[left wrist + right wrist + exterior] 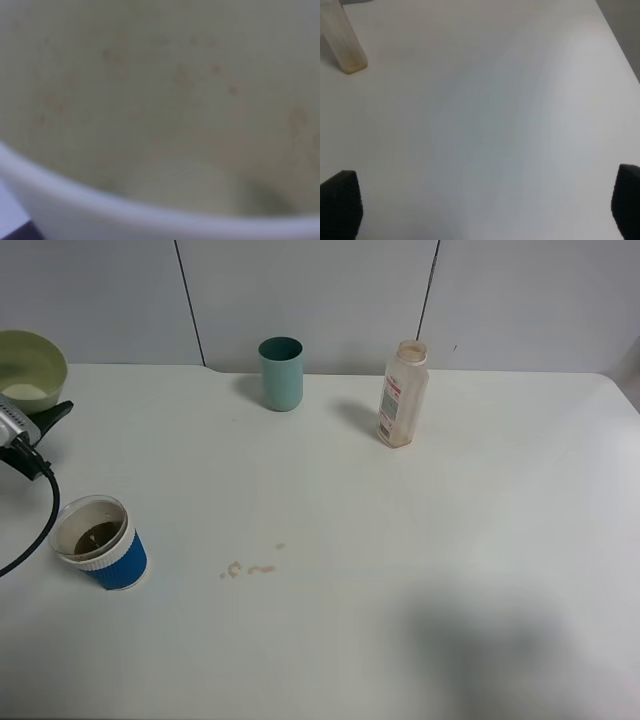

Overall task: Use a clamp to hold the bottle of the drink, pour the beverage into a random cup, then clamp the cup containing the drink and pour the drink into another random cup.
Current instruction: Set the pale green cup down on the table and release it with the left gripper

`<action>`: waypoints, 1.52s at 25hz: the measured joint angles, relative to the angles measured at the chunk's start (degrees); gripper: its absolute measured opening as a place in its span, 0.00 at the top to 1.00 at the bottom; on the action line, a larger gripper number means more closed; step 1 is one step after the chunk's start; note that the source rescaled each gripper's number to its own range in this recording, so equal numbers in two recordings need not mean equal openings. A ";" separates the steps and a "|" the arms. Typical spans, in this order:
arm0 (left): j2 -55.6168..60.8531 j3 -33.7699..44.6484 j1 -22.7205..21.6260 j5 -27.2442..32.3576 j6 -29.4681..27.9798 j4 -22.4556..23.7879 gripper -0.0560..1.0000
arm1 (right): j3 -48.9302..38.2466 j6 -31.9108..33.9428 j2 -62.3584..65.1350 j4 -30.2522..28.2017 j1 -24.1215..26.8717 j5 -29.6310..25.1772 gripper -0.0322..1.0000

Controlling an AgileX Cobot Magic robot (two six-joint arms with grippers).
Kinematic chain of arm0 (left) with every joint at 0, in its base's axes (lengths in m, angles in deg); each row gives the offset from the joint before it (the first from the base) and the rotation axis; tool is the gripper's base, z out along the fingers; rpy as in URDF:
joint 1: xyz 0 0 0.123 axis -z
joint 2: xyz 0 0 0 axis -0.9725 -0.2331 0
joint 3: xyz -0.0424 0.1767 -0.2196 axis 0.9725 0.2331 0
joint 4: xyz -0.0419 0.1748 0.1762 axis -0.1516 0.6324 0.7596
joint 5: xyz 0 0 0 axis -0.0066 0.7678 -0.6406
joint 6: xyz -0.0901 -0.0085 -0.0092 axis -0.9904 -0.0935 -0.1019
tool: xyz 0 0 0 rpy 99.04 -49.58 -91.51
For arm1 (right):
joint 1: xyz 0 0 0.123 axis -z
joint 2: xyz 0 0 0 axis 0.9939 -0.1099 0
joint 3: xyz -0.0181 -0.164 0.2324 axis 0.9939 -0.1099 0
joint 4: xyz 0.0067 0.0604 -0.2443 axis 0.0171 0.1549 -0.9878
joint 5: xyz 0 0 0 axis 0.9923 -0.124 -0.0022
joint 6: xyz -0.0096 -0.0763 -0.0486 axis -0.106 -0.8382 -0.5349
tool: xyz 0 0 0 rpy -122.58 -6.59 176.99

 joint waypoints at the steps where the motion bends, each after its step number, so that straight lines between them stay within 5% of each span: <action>1: -0.94 -0.56 0.00 0.00 -0.76 0.00 0.94 | 0.00 0.00 0.00 0.00 0.00 0.00 0.00; 18: -10.45 -9.58 0.00 0.00 -14.50 3.38 0.94 | 0.00 0.00 0.00 0.00 0.00 0.00 0.00; 38: -16.42 -10.53 1.82 -0.01 -16.24 4.47 0.94 | 0.00 0.00 0.00 0.00 0.00 0.00 0.00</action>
